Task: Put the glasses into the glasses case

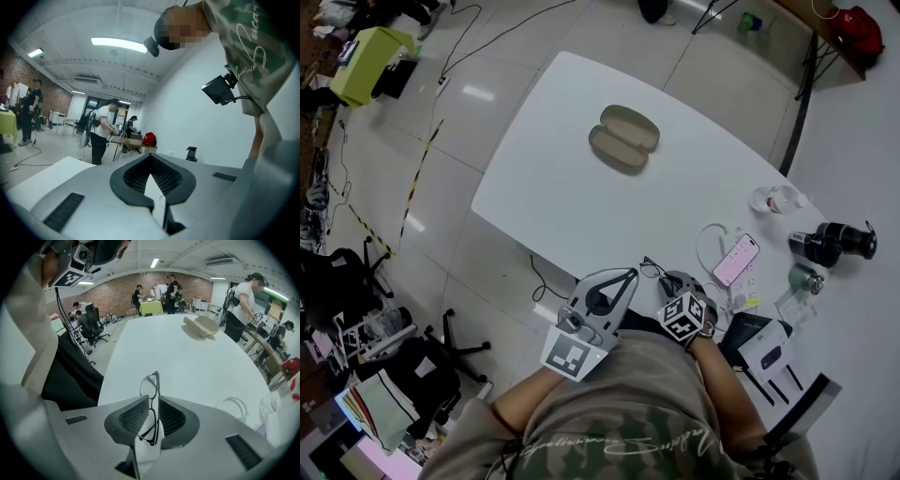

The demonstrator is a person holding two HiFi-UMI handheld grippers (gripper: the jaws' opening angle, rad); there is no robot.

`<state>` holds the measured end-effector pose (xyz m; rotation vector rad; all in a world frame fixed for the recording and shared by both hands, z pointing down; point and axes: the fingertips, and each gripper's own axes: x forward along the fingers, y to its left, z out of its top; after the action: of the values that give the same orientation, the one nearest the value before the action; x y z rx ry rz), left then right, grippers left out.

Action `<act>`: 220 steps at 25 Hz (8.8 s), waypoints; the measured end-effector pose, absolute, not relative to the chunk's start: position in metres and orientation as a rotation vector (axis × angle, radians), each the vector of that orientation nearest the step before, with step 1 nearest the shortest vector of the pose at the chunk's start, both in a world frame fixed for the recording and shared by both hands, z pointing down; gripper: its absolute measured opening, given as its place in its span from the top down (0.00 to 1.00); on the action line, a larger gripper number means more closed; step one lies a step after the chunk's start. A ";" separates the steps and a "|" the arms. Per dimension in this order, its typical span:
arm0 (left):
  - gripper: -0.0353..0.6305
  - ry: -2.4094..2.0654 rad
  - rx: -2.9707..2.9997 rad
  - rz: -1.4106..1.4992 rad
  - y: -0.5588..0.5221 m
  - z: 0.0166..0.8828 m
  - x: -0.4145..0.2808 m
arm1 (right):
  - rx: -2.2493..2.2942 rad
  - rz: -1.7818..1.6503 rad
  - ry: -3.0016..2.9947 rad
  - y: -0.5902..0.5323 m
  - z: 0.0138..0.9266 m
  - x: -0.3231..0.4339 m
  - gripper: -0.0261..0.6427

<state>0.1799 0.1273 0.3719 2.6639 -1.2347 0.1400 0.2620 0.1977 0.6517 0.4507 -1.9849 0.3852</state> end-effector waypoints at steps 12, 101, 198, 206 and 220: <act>0.95 -1.249 2.612 0.099 0.126 0.377 0.175 | 0.365 0.305 -1.918 0.201 0.664 0.260 0.89; 0.95 -1.100 2.648 -0.081 0.125 0.340 0.032 | 0.506 0.231 -1.810 0.187 0.647 0.205 0.93; 0.95 -0.738 2.682 -0.113 -0.015 0.344 -0.109 | 0.399 0.313 -1.710 0.113 0.658 0.012 0.93; 0.95 -0.732 2.663 -0.104 -0.024 0.353 -0.132 | 0.423 0.320 -1.679 0.101 0.663 0.003 0.93; 0.95 -0.825 2.623 -0.094 -0.031 0.363 -0.121 | 0.370 0.303 -1.719 0.083 0.667 0.002 0.93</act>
<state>-0.1213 -0.0306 0.3625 2.6235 -0.8251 -0.0940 0.0021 0.0832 0.6666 0.3697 -1.7188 0.3033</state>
